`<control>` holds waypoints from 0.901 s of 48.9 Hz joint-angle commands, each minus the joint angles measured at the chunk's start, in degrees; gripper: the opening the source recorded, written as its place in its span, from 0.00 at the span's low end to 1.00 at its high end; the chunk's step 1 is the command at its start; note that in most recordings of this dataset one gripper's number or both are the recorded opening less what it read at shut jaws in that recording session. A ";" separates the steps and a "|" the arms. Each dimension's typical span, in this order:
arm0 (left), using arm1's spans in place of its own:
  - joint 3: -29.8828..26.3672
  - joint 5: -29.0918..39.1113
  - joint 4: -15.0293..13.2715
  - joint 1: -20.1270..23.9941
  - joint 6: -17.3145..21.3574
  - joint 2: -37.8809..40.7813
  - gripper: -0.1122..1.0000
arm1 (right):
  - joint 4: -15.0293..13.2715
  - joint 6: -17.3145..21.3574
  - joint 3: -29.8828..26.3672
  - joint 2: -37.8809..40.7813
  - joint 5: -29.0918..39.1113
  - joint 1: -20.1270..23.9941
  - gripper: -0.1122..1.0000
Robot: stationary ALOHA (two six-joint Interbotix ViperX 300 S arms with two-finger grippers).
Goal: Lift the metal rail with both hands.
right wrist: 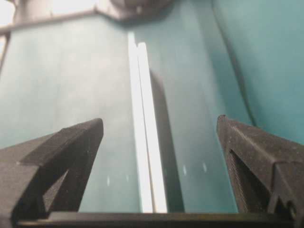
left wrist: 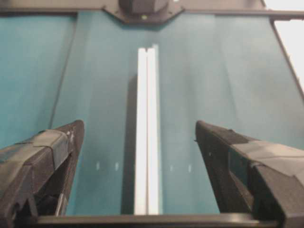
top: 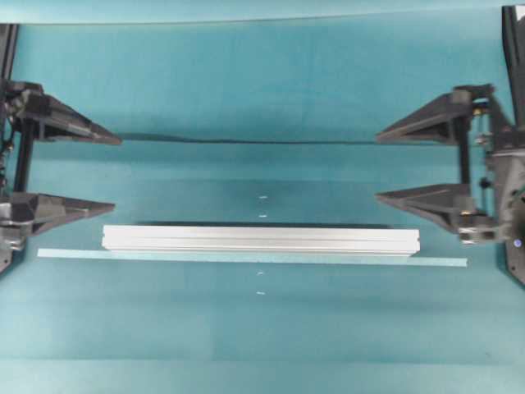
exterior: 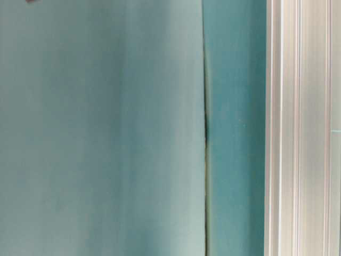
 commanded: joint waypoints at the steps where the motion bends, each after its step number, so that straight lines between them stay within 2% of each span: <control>1: 0.62 -4.83 0.09 0.09 -1.14 0.00 0.93 | -0.18 0.35 1.14 -1.85 -3.43 0.00 0.98; 6: 2.64 -12.39 0.09 0.18 -2.55 -0.26 0.93 | -0.09 0.35 3.78 -4.57 -8.00 0.09 0.97; 11: 3.52 -15.73 0.09 0.26 -2.81 -0.35 0.93 | -0.09 0.44 5.54 -6.59 -10.02 0.26 0.97; 44: 3.78 -15.82 0.09 0.26 -2.90 -0.26 0.93 | -0.18 0.70 7.29 -8.61 -10.02 0.44 0.97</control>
